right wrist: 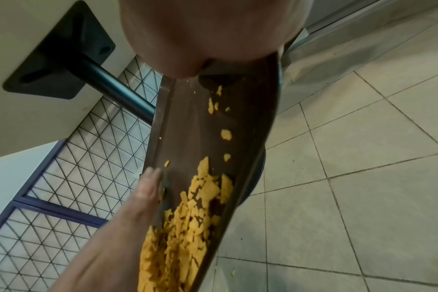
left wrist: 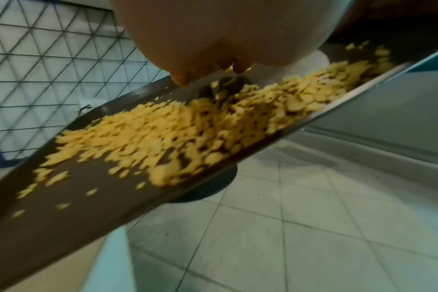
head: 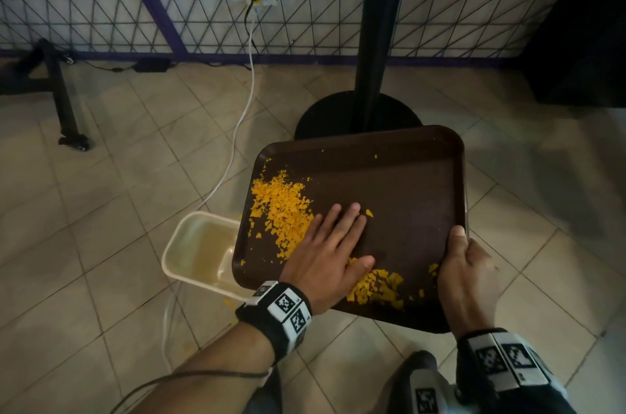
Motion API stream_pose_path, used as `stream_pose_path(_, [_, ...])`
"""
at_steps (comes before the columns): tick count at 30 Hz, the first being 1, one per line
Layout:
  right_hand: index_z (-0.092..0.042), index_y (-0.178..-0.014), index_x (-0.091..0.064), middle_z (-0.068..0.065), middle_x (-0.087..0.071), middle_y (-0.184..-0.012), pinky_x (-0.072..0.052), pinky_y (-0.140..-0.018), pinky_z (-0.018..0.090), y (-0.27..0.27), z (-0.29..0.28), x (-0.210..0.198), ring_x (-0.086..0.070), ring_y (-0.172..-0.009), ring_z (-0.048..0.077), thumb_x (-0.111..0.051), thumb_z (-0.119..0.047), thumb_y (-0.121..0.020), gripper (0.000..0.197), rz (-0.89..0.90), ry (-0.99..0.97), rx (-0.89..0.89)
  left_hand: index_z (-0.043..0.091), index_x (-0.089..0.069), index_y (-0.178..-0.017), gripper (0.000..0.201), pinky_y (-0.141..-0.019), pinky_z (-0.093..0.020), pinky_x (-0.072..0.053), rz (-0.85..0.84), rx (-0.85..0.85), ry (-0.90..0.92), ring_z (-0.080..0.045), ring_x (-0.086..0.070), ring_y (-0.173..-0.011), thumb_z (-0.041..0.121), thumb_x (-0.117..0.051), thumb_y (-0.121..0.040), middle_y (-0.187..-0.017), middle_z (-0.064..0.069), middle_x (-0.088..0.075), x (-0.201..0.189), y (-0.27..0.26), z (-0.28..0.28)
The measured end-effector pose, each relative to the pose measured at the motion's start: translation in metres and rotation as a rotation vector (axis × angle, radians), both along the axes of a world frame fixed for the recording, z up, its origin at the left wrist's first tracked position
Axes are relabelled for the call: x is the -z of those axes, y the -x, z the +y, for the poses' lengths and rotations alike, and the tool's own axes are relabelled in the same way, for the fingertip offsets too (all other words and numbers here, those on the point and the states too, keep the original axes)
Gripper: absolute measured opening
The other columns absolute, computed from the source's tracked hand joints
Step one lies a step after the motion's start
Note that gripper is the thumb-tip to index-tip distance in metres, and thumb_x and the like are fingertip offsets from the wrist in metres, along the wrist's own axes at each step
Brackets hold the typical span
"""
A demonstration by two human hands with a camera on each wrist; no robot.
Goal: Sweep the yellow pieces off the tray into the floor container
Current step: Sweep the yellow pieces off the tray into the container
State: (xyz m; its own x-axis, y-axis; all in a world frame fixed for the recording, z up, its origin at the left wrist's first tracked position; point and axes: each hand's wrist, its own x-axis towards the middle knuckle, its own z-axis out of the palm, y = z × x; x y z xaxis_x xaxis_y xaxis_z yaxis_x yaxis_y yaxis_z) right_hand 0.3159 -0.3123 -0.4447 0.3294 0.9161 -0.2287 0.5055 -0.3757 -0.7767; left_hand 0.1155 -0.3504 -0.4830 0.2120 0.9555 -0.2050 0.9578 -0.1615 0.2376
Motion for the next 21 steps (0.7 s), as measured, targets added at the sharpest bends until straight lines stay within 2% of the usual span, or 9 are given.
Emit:
stream_pose_path(4, [-0.004, -0.095, -0.065, 0.021, -0.065, -0.095, -0.038, -0.072, 0.036, 0.002, 0.001, 0.002, -0.056, -0.084, 0.033, -0.03, -0.044, -0.102, 0.053, -0.017, -0.012, 0.0, 0.019, -0.017, -0.156, 0.067, -0.122, -0.047, -0.007, -0.047, 0.25, -0.072, -0.024, 0.001, -0.152, 0.057, -0.023, -0.101, -0.165, 0.002, -0.005, -0.009, -0.054, -0.006])
stream_pose_path(6, [-0.005, -0.095, -0.066, 0.021, -0.067, -0.096, -0.043, -0.075, 0.04, 0.002, 0.001, 0.004, -0.059, -0.088, 0.036, -0.029, -0.047, -0.101, 0.056, -0.022, -0.016, 0.008, 0.018, -0.023, -0.154, 0.065, -0.121, -0.049, -0.008, 0.028, 0.404, -0.079, -0.027, 0.0, -0.151, 0.055, -0.021, -0.101, -0.163, -0.002, -0.017, -0.006, -0.077, -0.015])
stream_pose_path(8, [-0.006, -0.093, -0.065, 0.019, -0.066, -0.094, -0.046, -0.077, 0.042, 0.002, 0.0, 0.004, -0.059, -0.087, 0.035, -0.028, -0.048, -0.101, 0.056, -0.017, -0.017, 0.018, 0.02, -0.024, -0.154, 0.065, -0.121, -0.05, -0.007, 0.09, 0.467, -0.072, -0.027, 0.002, -0.151, 0.057, -0.016, -0.101, -0.163, -0.002, -0.019, 0.001, -0.08, -0.023])
stream_pose_path(11, [-0.004, -0.093, -0.064, 0.018, -0.065, -0.093, -0.044, -0.076, 0.04, -0.002, 0.001, 0.003, -0.057, -0.085, 0.034, -0.028, -0.047, -0.101, 0.056, -0.004, -0.015, 0.036, 0.021, -0.014, -0.155, 0.07, -0.121, -0.049, -0.009, 0.099, 0.414, -0.045, -0.024, 0.005, -0.151, 0.063, -0.019, -0.099, -0.164, -0.001, -0.006, 0.013, -0.051, -0.026])
stream_pose_path(14, [-0.005, -0.092, -0.063, 0.014, -0.064, -0.09, -0.042, -0.074, 0.038, -0.003, 0.001, 0.003, -0.056, -0.082, 0.031, -0.027, -0.047, -0.102, 0.056, 0.012, 0.003, 0.043, 0.023, 0.005, -0.155, 0.076, -0.122, -0.049, -0.002, 0.131, 0.302, 0.052, -0.019, 0.018, -0.149, 0.068, -0.008, -0.097, -0.163, 0.003, 0.012, 0.018, -0.008, -0.022])
stream_pose_path(16, [-0.006, -0.09, -0.062, 0.013, -0.064, -0.088, -0.044, -0.074, 0.039, -0.003, 0.001, 0.004, -0.057, -0.08, 0.031, -0.026, -0.048, -0.102, 0.056, 0.006, 0.003, 0.046, 0.024, 0.011, -0.154, 0.077, -0.122, -0.047, 0.0, 0.131, 0.23, 0.093, -0.017, 0.024, -0.147, 0.07, -0.005, -0.095, -0.162, 0.005, 0.018, 0.015, 0.01, -0.017])
stream_pose_path(18, [-0.005, -0.091, -0.062, 0.013, -0.063, -0.089, -0.043, -0.074, 0.038, -0.004, 0.001, 0.005, -0.056, -0.081, 0.032, -0.027, -0.047, -0.102, 0.056, -0.005, -0.001, 0.041, 0.022, 0.007, -0.155, 0.078, -0.122, -0.046, 0.001, 0.103, 0.211, 0.076, -0.016, 0.023, -0.148, 0.07, -0.006, -0.095, -0.162, 0.005, 0.018, 0.005, 0.006, -0.012])
stream_pose_path(21, [-0.003, -0.094, -0.063, 0.012, -0.058, -0.086, -0.036, -0.072, 0.035, -0.001, 0.0, 0.003, -0.051, -0.079, 0.029, -0.029, -0.044, -0.103, 0.054, -0.007, -0.002, 0.039, 0.019, -0.005, -0.156, 0.078, -0.123, -0.044, -0.001, 0.053, 0.322, -0.019, -0.02, 0.01, -0.151, 0.067, -0.02, -0.097, -0.163, 0.002, 0.007, -0.005, -0.031, -0.012])
